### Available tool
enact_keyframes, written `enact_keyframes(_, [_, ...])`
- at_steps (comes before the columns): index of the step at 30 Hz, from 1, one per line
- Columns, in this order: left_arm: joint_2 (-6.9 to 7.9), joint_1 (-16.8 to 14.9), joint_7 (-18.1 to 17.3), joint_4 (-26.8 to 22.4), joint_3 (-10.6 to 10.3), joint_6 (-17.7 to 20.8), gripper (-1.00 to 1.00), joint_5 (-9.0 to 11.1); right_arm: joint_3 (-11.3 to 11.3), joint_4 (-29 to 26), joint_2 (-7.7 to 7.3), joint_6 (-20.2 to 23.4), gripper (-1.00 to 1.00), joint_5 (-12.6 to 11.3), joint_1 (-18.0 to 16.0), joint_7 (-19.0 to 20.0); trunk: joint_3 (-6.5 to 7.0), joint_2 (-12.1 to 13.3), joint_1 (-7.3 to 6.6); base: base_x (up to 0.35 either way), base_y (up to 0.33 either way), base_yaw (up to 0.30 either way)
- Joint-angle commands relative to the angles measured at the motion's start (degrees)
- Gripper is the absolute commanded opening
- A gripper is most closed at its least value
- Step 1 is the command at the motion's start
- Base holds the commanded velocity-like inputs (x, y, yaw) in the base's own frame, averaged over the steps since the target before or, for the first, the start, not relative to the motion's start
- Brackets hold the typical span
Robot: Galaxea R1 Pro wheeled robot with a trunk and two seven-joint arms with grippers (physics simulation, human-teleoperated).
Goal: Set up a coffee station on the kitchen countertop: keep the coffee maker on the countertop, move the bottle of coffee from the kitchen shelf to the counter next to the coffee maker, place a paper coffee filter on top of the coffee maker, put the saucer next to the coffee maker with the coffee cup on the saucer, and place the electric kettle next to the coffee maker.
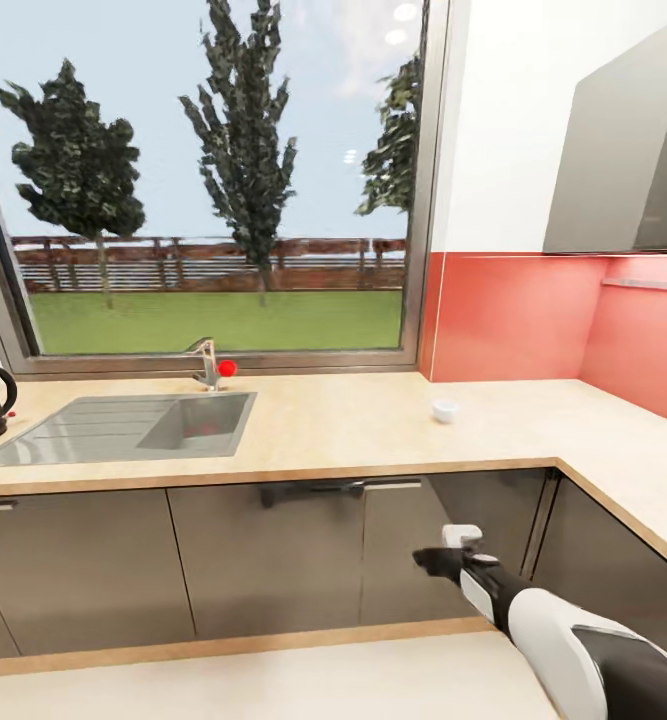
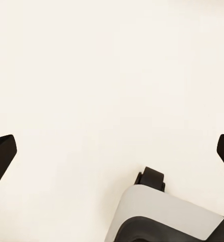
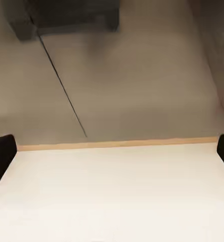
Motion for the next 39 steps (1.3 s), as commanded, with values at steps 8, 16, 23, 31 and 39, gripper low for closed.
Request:
enact_keyframes(8, [0.11, -0.03, 0.16, 0.00, -0.48, -0.17, 1.00, 0.49, -0.39, -19.64, 2.48, 0.46, 1.00, -0.36, -0.21, 0.09, -0.08, -0.04, 0.00, -0.001, -0.001, 0.000])
enact_keyframes(16, [0.18, -0.03, 0.17, 0.06, -0.48, -0.03, 1.00, 0.55, -0.31, -45.25, 2.98, 30.85, 1.00, -16.24, -5.01, -0.60, -0.08, -0.04, 0.00, 0.000, 0.000, 0.000])
enact_keyframes(23, [2.11, 1.99, 1.06, 0.18, -0.48, 4.09, 1.00, 0.57, -0.10, -44.51, 2.60, 50.07, 1.00, -17.35, -16.00, -8.29, -0.08, -0.04, 0.00, 0.160, 0.000, 0.000])
enact_keyframes(31, [2.40, 2.42, 1.16, 0.18, -0.48, 4.99, 1.00, 0.57, -0.04, -44.39, 2.32, 51.05, 1.00, -17.23, -15.95, -8.46, -0.08, -0.04, 0.00, 0.340, -0.033, 0.000])
enact_keyframes(39, [2.40, 2.43, 1.21, 0.18, -0.48, 5.02, 1.00, 0.57, -0.04, -44.13, 2.36, 51.06, 1.00, -17.15, -15.48, -8.65, -0.08, -0.04, 0.00, 0.319, -0.174, -0.062])
